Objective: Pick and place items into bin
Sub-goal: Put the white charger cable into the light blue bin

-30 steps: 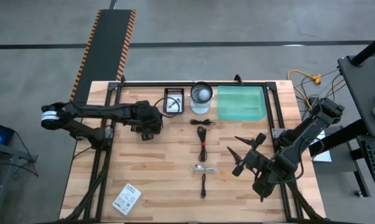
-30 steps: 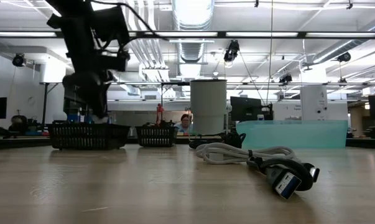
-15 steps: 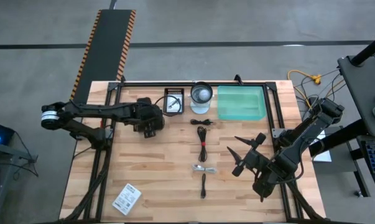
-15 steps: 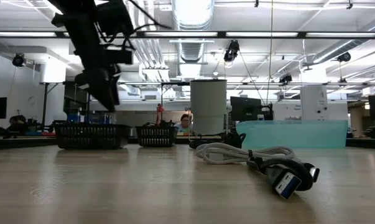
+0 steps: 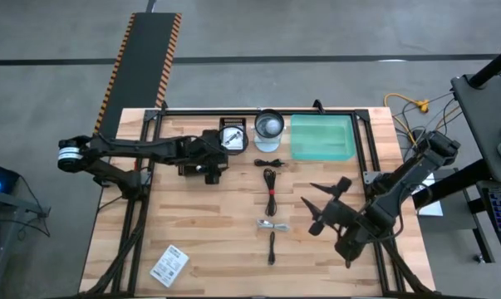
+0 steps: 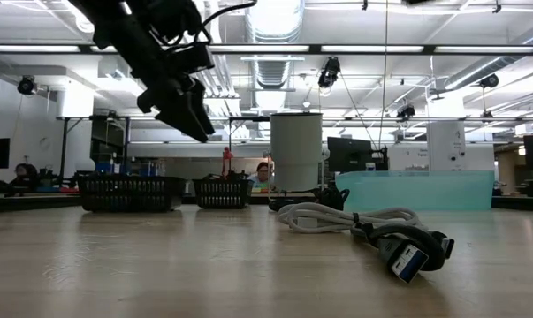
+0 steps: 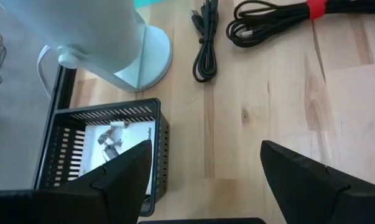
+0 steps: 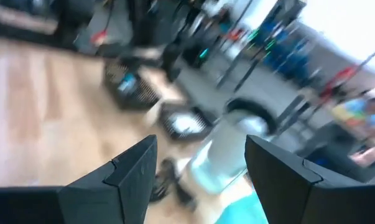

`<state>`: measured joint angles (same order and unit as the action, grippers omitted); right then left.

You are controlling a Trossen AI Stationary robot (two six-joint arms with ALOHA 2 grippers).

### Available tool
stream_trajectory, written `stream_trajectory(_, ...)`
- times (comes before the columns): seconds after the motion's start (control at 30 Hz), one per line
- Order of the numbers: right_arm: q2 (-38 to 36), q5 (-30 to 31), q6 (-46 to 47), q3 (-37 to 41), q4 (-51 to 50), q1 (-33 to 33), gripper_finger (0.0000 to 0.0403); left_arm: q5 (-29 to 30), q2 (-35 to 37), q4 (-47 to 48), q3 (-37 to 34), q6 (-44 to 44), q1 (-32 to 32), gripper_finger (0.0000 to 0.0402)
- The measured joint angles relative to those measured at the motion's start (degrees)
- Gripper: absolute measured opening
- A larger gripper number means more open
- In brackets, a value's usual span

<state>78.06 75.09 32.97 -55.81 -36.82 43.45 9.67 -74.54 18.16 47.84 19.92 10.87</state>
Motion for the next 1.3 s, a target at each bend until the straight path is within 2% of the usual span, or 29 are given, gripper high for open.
stream_trajectory(0.1, 0.0, -13.12, -0.75, 0.0, 0.38, -3.42, 0.0228, 0.0, 0.04, -0.48, -0.26, 0.01, -0.02, 0.0281)
stream_trajectory(0.23, 0.56, -30.71, -6.22, 0.02, 3.33, -8.12, 0.0228, 0.0, 0.12, -0.79, -0.42, -0.01, -0.02, 0.0281)
stream_trajectory(0.4, 3.31, -42.86, -13.38, 0.13, 11.05, -11.15, 0.0228, 0.04, 0.07, -0.79, -0.52, -0.04, -0.02, 0.0281)
stream_trajectory(0.5, 6.04, -50.37, -14.09, 0.27, 13.68, -11.83, 0.0228, 0.15, 0.08, -0.77, -0.87, -0.03, -0.02, 0.0281)
stream_trajectory(0.57, 8.2, -52.8, -14.15, 0.4, 15.09, -11.88, 0.0228, 0.34, 0.23, -0.76, -1.19, -0.01, -0.02, 0.0281)
stream_trajectory(0.7, 13.65, -53.31, -14.05, 0.46, 17.9, -12.29, 0.0228, 2.58, 0.31, -0.73, -1.4, 0.01, -0.02, 0.0281)
stream_trajectory(0.87, 19.51, -53.26, -11.26, 0.2, 18.66, -13.9, 0.0228, 2.69, 0.31, -0.79, -1.4, 0.0, -0.02, 0.0281)
stream_trajectory(1.13, 25.36, -61.24, -10.12, 0.15, 20.54, -17.17, 0.0228, 2.67, 0.31, -0.77, -1.44, -0.02, -0.02, 0.0281)
stream_trajectory(1.3, 26.95, -62.25, -10.31, 0.11, 21.21, -18.56, 0.0225, 2.64, 0.31, -0.75, -1.56, 0.0, -0.02, 0.0281)
